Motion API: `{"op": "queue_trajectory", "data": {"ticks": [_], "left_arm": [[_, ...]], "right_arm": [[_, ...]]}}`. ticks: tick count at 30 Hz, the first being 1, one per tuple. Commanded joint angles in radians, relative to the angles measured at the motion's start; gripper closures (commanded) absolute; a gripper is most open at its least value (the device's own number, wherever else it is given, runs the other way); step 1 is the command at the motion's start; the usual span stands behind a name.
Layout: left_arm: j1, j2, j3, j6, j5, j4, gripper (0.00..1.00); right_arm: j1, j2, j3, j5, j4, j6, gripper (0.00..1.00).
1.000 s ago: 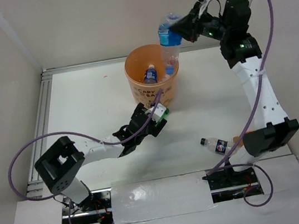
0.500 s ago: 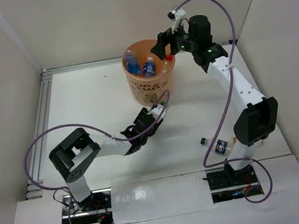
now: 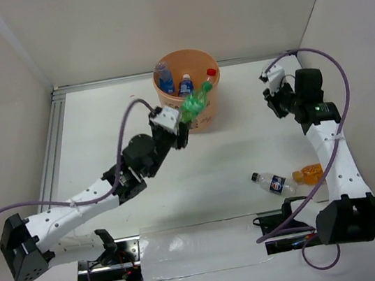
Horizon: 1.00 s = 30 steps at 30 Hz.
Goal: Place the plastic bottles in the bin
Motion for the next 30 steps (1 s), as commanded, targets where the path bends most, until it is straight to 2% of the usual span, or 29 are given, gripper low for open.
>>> {"op": "queue_trajectory", "data": {"ticks": [1,2,3,5,6,7,9,10,12,14,15,16,18,20,23,25,28,30], "left_arm": [[0.082,0.071,0.202,0.001,0.036,0.120,1.00],[0.101,0.155,0.245,0.001,0.018,0.147,1.00],[0.120,0.205,0.290,-0.009,-0.004,0.178,1.00],[0.178,0.363,0.438,-0.054,-0.064,0.168,0.99],[0.207,0.416,0.489,-0.098,-0.079,0.142,0.94],[0.220,0.468,0.591,-0.117,-0.094,0.122,0.89],[0.252,0.614,0.693,-0.169,-0.139,0.067,0.78],[0.261,0.657,0.795,-0.186,-0.139,-0.031,0.64],[0.273,0.714,0.853,-0.213,-0.125,-0.096,0.45],[0.283,0.727,0.830,-0.213,-0.105,-0.076,0.26],[0.283,0.714,0.820,-0.201,-0.096,-0.076,0.12],[0.283,0.705,0.819,-0.187,-0.083,-0.076,0.06],[0.266,0.671,0.830,-0.163,-0.069,-0.104,0.01],[0.211,0.632,0.812,-0.091,-0.058,-0.131,0.01],[0.125,0.523,0.739,-0.078,0.009,-0.232,0.01],[0.096,0.439,0.679,-0.143,0.112,-0.288,0.01],[0.065,0.380,0.545,-0.339,0.291,-0.378,0.01],[0.041,0.357,0.455,-0.460,0.347,-0.404,0.04]], "right_arm": [[-0.069,-0.001,-0.093,0.175,-0.134,-0.186,0.71],[-0.084,-0.001,-0.106,0.203,-0.134,-0.214,0.62],[-0.102,-0.001,-0.115,0.235,-0.134,-0.214,0.42],[-0.176,-0.001,-0.115,0.235,-0.183,-0.272,0.32],[-0.199,-0.001,-0.106,0.225,-0.197,-0.288,0.23],[-0.245,-0.001,-0.092,0.215,-0.223,-0.305,0.18],[-0.285,-0.001,-0.069,0.192,-0.260,-0.378,0.07],[-0.325,-0.011,-0.069,0.183,-0.305,-0.410,0.00],[-0.360,-0.022,-0.041,0.162,-0.365,-0.514,0.00],[-0.423,-0.031,-0.014,0.120,-0.446,-0.603,0.00],[-0.445,-0.047,-0.014,0.103,-0.479,-0.722,0.00],[-0.461,-0.047,-0.014,0.094,-0.514,-0.778,0.00],[-0.472,-0.056,-0.003,0.094,-0.632,-0.919,0.00],[-0.482,-0.056,-0.015,0.103,-0.733,-0.985,0.00],[-0.482,-0.099,-0.119,0.160,-0.734,-1.091,0.03],[-0.482,-0.110,-0.181,0.194,-0.709,-1.169,0.04],[-0.482,-0.119,-0.253,0.224,-0.674,-1.233,0.04],[-0.482,-0.090,-0.285,0.224,-0.650,-1.254,0.04]]}}
